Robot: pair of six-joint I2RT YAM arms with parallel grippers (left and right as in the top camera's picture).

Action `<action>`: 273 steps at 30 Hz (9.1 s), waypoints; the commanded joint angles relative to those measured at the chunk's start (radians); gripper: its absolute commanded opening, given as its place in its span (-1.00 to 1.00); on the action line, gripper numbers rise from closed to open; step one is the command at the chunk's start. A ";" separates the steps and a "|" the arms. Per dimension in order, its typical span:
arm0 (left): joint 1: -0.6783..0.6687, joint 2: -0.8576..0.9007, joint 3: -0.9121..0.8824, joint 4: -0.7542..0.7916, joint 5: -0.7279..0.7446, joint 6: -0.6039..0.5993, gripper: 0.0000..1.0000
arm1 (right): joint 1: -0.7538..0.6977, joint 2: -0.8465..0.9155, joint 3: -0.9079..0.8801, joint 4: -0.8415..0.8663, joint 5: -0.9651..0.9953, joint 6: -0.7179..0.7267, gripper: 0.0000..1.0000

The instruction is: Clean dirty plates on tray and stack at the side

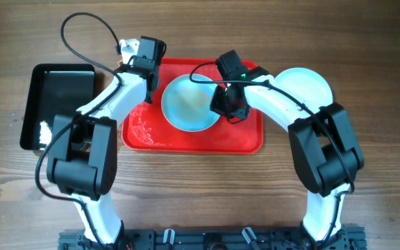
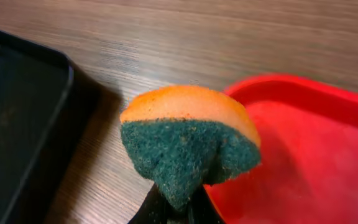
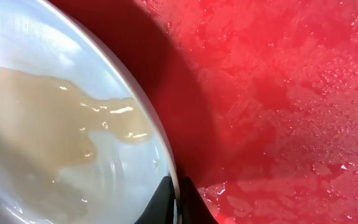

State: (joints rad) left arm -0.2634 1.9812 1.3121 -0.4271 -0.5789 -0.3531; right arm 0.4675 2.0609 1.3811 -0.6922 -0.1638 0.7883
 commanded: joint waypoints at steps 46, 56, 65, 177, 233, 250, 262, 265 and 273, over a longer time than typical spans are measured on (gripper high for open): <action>-0.002 -0.234 -0.007 -0.471 0.620 0.017 -0.92 | 0.433 -0.284 0.233 -0.080 1.553 -0.827 -0.92; -0.002 -0.234 -0.007 -0.468 0.620 0.017 -0.92 | 0.416 -0.288 0.233 -0.389 1.080 -0.072 -0.91; -0.002 -0.234 -0.007 -0.468 0.620 0.017 -0.92 | -0.028 -0.298 0.233 -0.462 0.595 -0.026 -0.92; 0.704 -0.560 0.081 -0.715 1.206 -0.194 1.00 | -0.533 -2.057 -1.376 0.703 -0.001 -0.840 1.00; 0.274 -1.978 -1.307 0.351 0.660 0.290 1.00 | -0.533 -2.057 -1.376 0.703 -0.001 -0.841 0.99; 0.274 -1.978 -1.307 0.355 0.682 0.465 1.00 | -0.533 -2.057 -1.376 0.703 -0.001 -0.840 0.99; 0.274 -1.978 -1.307 0.356 0.682 0.465 1.00 | -0.533 -2.057 -1.376 0.703 -0.001 -0.840 1.00; 0.274 -1.978 -1.307 0.356 0.682 0.465 1.00 | -0.533 -2.057 -1.376 0.703 -0.001 -0.840 0.99; 0.274 -1.978 -1.307 0.356 0.682 0.465 1.00 | -0.533 -2.057 -1.376 0.703 -0.001 -0.840 0.99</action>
State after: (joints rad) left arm 0.0082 0.0139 0.0101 -0.0666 0.0982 0.0929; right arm -0.0620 0.0109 0.0063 0.0071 -0.1749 -0.0326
